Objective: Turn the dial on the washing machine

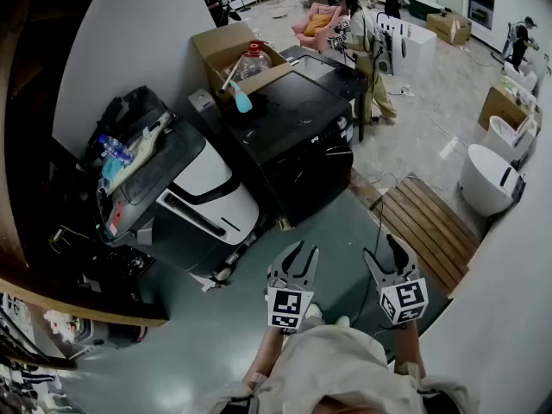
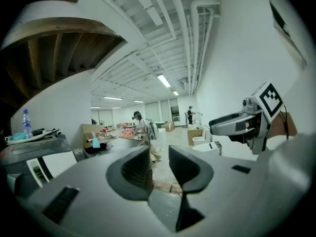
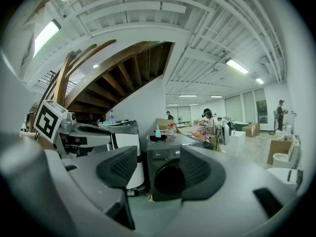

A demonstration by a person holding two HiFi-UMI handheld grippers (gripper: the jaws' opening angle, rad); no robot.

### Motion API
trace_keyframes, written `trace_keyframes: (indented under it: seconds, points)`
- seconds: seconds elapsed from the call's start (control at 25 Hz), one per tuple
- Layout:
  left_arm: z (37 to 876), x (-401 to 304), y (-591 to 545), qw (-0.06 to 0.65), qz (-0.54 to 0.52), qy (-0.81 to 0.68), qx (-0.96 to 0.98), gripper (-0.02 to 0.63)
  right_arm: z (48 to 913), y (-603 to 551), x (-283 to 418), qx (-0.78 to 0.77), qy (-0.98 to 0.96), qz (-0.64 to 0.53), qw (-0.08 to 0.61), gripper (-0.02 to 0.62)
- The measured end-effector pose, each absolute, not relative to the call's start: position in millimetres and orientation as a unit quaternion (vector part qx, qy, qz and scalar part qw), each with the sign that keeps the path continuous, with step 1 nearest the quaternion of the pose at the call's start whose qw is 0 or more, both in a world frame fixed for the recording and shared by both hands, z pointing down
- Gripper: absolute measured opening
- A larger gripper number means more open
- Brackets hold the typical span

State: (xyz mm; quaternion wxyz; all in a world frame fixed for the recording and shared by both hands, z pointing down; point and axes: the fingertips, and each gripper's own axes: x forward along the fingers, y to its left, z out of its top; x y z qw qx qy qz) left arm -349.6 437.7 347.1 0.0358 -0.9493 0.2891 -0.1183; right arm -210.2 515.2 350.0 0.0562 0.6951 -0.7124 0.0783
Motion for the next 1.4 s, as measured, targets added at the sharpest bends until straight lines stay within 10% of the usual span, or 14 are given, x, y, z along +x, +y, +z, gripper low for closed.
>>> trace_keyframes:
  seconds: [1.4]
  points:
    - [359, -270, 315, 0.025, -0.105, 0.240, -0.965, 0.130, 365, 401, -157, 0.716, -0.688, 0.098, 0.062, 0.270]
